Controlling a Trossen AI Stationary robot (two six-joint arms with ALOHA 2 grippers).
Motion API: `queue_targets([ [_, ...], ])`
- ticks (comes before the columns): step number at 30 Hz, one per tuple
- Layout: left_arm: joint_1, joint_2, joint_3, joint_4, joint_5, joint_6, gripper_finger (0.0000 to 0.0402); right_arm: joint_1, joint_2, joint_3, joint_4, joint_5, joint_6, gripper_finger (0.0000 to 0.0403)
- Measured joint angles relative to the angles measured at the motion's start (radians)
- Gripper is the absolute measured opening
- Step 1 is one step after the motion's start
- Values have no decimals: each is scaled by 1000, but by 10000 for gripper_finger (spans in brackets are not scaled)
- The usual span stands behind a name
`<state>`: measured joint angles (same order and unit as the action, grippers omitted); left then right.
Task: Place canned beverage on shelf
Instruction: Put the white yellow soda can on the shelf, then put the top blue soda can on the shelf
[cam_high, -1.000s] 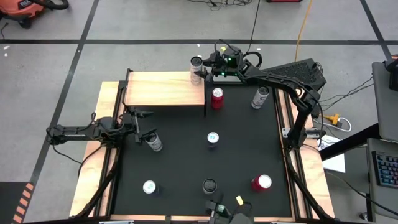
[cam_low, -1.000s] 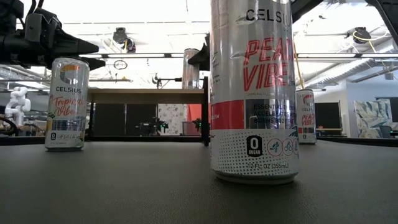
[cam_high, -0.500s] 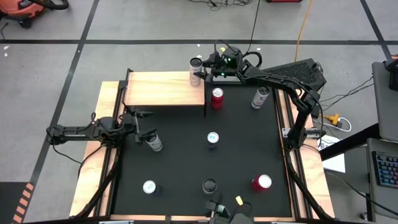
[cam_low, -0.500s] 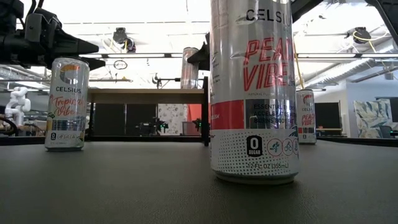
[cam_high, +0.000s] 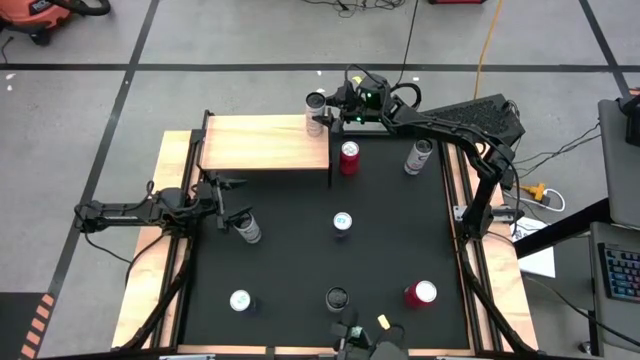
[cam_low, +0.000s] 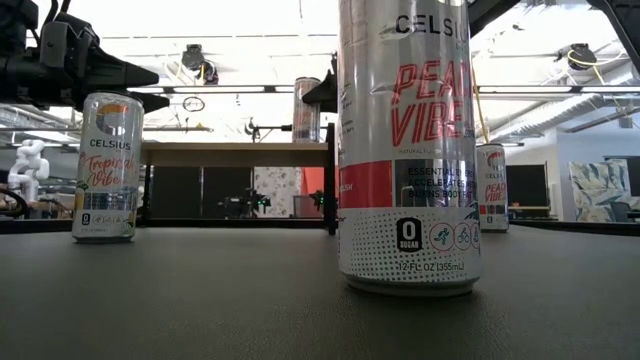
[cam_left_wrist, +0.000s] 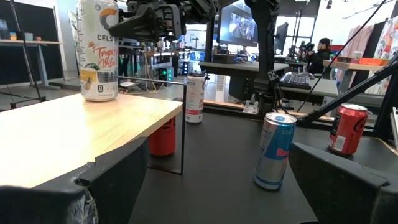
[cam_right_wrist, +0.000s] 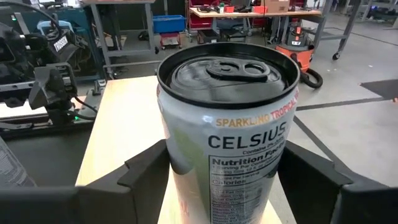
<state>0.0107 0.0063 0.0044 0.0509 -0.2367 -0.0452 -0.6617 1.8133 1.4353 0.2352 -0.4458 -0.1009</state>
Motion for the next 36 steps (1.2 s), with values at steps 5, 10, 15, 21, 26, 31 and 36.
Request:
queue_targets([
  [5,0,0,0,0,0,0,389,0,0,0,0,0,-1,249],
  [10,0,0,0,0,0,0,389,0,0,0,0,0,-2,262],
  [15,0,0,0,0,0,0,389,0,-1,3,10,0,-15,292],
  [21,0,0,0,0,0,0,389,0,-3,3,8,0,-16,310],
  [26,0,0,0,0,0,0,389,0,-6,3,42,0,3,311],
  [31,0,0,0,0,1,0,389,0,-20,37,3,0,5,311],
  [36,0,0,0,0,1,0,389,-4,-56,48,-15,-1,3,311],
])
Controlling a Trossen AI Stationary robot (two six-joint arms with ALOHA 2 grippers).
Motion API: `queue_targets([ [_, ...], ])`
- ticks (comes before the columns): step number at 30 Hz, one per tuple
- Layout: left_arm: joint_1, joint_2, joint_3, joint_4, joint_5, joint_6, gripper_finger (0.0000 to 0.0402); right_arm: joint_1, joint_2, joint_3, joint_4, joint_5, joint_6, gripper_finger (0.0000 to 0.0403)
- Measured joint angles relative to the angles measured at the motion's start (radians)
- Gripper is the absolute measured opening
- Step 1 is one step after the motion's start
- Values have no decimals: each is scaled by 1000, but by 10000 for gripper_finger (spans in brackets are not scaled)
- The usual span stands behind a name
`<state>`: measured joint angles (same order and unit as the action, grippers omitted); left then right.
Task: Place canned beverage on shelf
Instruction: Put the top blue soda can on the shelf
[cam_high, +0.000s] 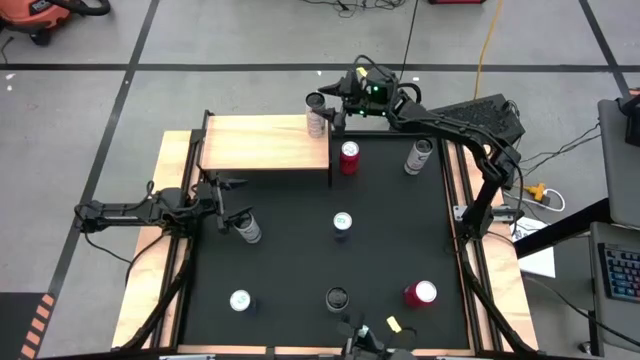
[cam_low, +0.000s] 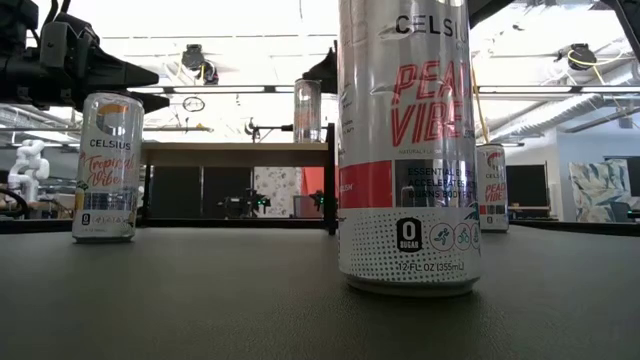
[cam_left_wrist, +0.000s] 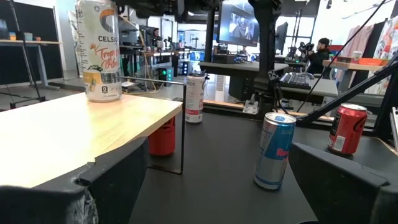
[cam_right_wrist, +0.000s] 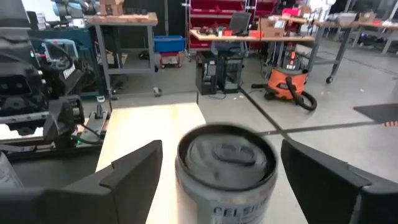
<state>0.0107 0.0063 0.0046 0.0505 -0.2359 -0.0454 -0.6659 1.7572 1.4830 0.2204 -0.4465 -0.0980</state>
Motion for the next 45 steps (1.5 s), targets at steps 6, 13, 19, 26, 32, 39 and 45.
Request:
queue_targets([
  [6,0,0,0,0,0,0,389,-7,-94,0,-119,0,-25,311],
  [13,0,0,0,0,-2,-1,389,-7,-233,0,-314,0,-27,311],
  [19,0,0,0,0,-3,-23,389,-7,-326,0,-492,0,-19,311],
  [26,0,0,0,0,-4,-53,389,15,-368,0,-777,-3,-12,311],
  [32,0,0,0,4,-4,-54,389,66,-370,0,-948,-3,-7,311],
  [39,0,0,0,16,-7,-53,389,177,-370,-1,-1075,0,38,311],
  [45,0,0,0,11,-7,-52,389,296,-370,-1,-1123,6,61,311],
])
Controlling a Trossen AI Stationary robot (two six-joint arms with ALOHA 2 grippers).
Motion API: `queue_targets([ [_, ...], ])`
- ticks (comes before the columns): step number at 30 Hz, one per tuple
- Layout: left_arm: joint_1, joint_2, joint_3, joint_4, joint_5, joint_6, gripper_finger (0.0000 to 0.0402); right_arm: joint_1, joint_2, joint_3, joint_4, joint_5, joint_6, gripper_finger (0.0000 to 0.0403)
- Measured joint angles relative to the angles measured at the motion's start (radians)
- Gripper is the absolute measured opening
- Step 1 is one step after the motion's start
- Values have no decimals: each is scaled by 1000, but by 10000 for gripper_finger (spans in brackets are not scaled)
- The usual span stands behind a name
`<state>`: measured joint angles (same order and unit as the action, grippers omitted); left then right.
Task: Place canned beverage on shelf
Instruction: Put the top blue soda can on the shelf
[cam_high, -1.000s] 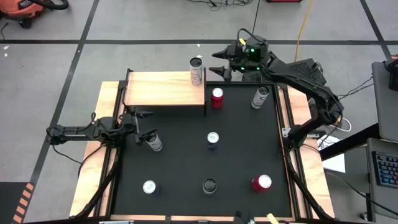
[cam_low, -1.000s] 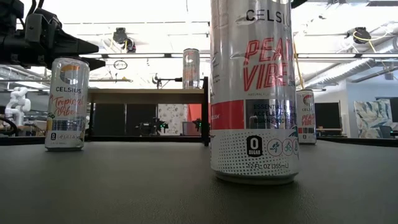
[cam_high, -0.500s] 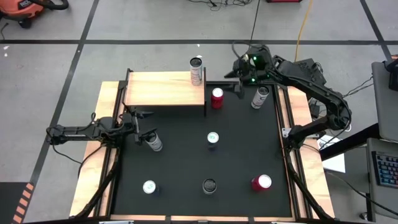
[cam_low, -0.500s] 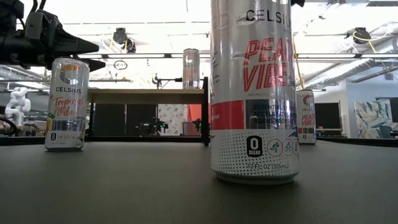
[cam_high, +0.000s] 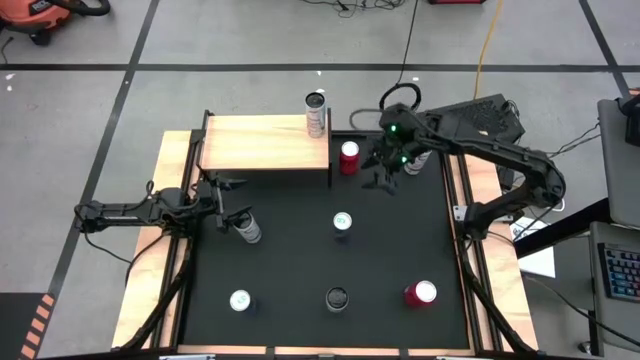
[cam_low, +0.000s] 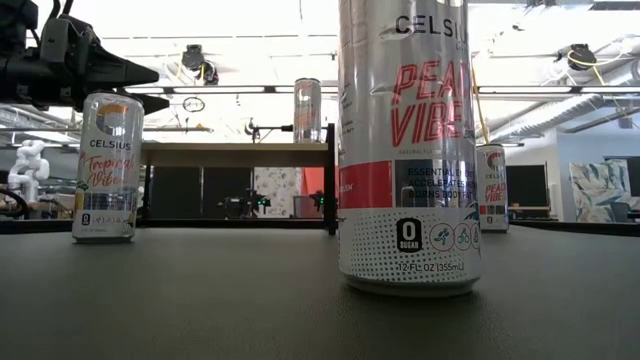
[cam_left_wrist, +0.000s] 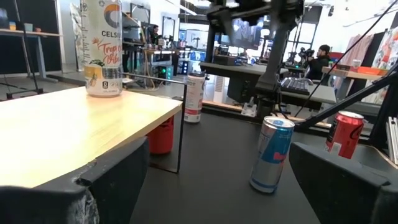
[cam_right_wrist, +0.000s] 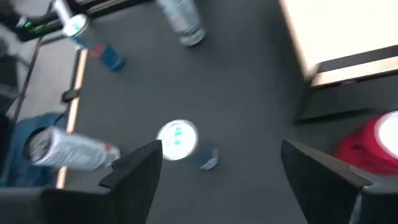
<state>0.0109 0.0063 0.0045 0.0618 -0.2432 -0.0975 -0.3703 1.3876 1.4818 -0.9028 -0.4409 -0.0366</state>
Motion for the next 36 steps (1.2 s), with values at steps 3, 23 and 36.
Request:
queue_targets([
  [3,0,0,0,1,-25,0,389,70,0,0,-9,56,21,311],
  [23,0,0,0,7,-58,-3,389,412,71,0,3,440,82,311],
  [36,0,0,11,14,6,-47,389,450,239,-1,8,544,80,311],
])
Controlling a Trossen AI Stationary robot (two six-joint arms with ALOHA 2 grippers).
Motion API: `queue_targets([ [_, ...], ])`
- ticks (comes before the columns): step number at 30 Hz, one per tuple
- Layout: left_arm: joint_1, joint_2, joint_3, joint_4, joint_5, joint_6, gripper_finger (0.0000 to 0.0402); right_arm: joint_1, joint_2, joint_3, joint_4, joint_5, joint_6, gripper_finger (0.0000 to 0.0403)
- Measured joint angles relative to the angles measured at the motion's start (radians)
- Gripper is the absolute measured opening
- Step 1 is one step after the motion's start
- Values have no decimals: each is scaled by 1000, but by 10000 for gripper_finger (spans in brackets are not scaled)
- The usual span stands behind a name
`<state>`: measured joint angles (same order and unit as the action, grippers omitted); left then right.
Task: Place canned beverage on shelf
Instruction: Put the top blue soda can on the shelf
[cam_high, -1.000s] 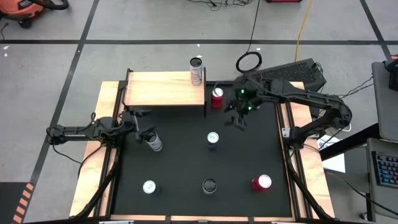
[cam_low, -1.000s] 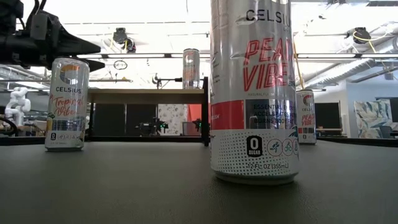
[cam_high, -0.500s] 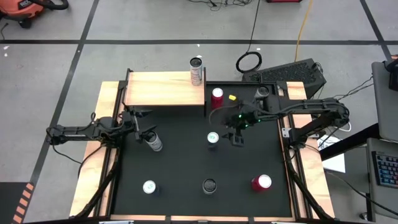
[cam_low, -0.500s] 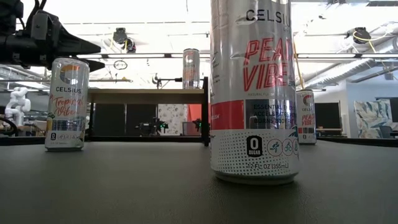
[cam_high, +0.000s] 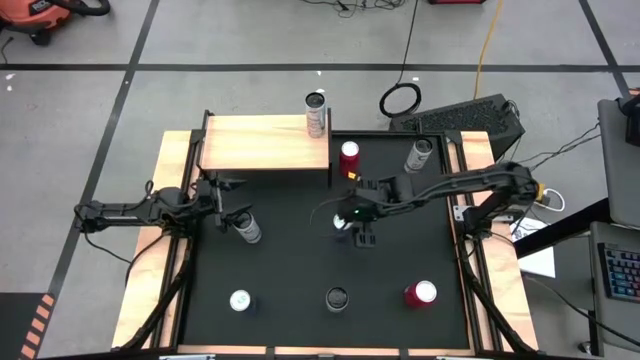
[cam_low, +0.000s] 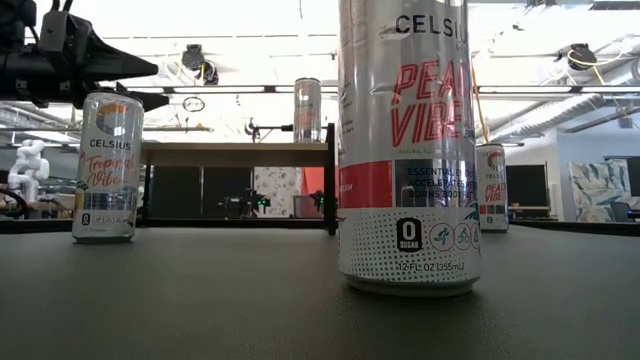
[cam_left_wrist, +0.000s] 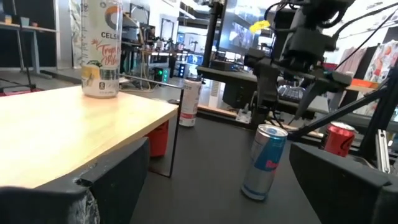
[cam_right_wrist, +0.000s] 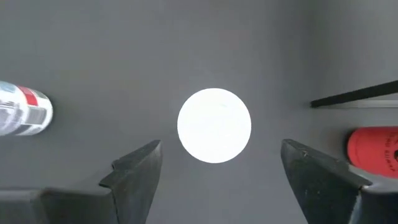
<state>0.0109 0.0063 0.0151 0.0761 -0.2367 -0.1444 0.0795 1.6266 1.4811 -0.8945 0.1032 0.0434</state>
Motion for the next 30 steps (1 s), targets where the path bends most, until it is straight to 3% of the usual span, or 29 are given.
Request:
queue_targets([
  [7,0,0,6,16,0,16,389,-1,47,0,0,-28,-2,311],
  [12,0,30,64,-58,-19,32,389,-9,58,0,12,-54,-2,311],
  [24,2,252,201,-77,-54,73,389,-39,57,0,22,-54,15,311],
  [30,2,372,212,100,-88,72,389,-32,57,0,23,-54,24,311],
])
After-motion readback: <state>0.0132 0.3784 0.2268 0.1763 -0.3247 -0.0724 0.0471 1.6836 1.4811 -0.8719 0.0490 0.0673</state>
